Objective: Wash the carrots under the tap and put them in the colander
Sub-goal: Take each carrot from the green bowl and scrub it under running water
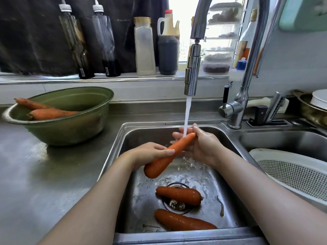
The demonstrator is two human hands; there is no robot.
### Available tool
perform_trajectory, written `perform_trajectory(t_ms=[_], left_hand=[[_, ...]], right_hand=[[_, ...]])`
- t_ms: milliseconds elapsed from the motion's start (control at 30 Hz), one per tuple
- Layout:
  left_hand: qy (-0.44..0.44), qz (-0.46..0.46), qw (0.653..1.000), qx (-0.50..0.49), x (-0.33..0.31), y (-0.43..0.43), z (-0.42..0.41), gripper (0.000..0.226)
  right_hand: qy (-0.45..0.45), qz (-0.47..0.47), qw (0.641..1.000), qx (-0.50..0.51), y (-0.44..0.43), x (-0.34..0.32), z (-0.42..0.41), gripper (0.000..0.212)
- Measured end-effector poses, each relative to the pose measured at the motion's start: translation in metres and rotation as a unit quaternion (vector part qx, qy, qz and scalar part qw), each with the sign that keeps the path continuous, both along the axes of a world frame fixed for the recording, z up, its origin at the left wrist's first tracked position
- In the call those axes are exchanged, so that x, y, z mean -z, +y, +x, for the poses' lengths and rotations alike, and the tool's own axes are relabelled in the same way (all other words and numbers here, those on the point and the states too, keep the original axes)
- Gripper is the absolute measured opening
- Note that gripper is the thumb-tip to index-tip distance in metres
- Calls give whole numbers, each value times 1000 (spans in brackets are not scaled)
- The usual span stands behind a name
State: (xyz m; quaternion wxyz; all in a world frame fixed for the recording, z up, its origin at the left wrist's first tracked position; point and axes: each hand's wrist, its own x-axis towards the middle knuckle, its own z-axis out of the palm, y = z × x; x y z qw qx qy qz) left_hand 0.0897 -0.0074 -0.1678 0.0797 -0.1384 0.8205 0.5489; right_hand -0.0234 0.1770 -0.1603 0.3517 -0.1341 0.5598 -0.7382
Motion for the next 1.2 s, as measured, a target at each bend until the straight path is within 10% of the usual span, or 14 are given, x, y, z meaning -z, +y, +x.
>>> perform_trajectory(t_ms=[367,500,767,1000,1200], left_hand=[[-55,295,953,-39,-11,35,-14,46],[-18,483,870,-101,-24,37,-10,45],[-31,563,814,-139,-13,40,-28,56],[79,306,936,-155,-12,54,-29,21],[135,20,972,-194,0,60,-33,45]], right_hand=[[-108,-91,983,119,3,-9,-13,19],[-127,-87,973,172,9,-10,-23,27],[-103,35,992,68,6,-3,-19,47],[-100,120,982,103,5,6,-28,40],[104,332,936,54,16,12,-30,52]])
